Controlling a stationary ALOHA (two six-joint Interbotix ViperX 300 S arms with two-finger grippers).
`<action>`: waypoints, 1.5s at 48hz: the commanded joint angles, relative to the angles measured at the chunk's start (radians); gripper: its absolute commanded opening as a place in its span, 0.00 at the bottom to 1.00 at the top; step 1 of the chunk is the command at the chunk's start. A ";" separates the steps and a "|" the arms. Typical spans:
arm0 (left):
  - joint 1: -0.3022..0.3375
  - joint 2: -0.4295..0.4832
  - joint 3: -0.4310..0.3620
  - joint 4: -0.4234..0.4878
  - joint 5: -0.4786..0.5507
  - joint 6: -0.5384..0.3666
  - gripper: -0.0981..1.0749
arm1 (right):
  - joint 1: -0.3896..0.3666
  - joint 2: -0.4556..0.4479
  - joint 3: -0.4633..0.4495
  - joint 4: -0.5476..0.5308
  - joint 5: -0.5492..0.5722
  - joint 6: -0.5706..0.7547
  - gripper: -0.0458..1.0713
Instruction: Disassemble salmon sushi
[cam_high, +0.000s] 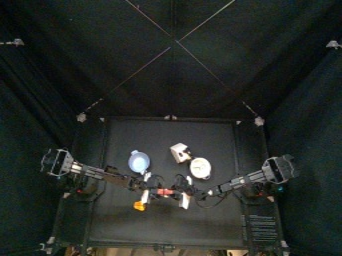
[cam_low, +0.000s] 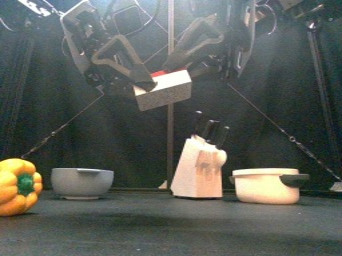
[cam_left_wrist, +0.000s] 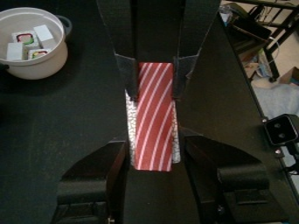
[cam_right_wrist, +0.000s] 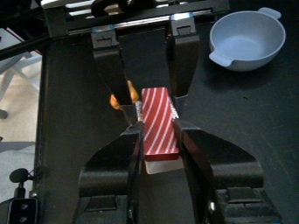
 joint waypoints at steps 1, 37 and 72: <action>0.008 -0.021 -0.012 0.002 -0.011 0.002 0.35 | 0.000 -0.028 -0.014 0.003 0.000 0.000 0.39; 0.058 -0.044 0.041 0.002 -0.011 0.003 0.35 | 0.020 -0.127 0.078 0.029 0.058 0.006 0.39; 0.084 -0.140 0.121 0.002 -0.034 0.002 0.35 | 0.071 -0.179 0.123 0.041 0.124 0.011 0.39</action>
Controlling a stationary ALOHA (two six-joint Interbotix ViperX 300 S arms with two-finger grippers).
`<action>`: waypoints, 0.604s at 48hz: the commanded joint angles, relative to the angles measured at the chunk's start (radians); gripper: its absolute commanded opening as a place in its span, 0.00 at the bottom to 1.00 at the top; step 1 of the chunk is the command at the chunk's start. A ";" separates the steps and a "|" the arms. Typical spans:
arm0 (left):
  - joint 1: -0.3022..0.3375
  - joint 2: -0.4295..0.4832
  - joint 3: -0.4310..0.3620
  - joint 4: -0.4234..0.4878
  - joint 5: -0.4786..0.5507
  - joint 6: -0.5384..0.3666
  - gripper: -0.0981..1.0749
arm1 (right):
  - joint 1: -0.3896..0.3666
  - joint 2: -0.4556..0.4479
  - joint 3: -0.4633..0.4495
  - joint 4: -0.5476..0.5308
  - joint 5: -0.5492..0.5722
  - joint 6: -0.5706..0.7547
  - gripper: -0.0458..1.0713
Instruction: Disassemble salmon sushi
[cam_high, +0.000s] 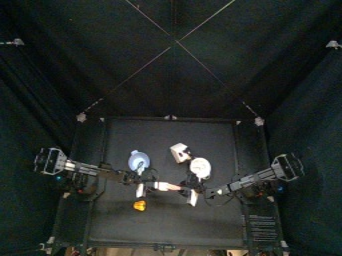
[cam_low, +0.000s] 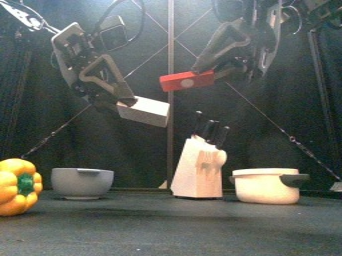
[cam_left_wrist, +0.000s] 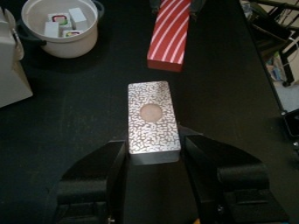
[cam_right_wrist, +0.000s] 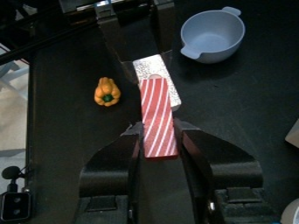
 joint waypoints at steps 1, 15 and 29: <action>0.008 -0.021 -0.005 0.002 -0.021 0.002 0.35 | 0.002 -0.029 -0.009 -0.003 0.009 0.003 0.39; 0.011 -0.025 0.003 0.002 -0.038 0.002 0.35 | 0.002 -0.029 -0.008 -0.003 0.009 0.002 0.39; 0.012 -0.025 0.011 0.003 -0.037 0.003 0.35 | 0.002 -0.029 -0.003 -0.003 0.009 0.002 0.39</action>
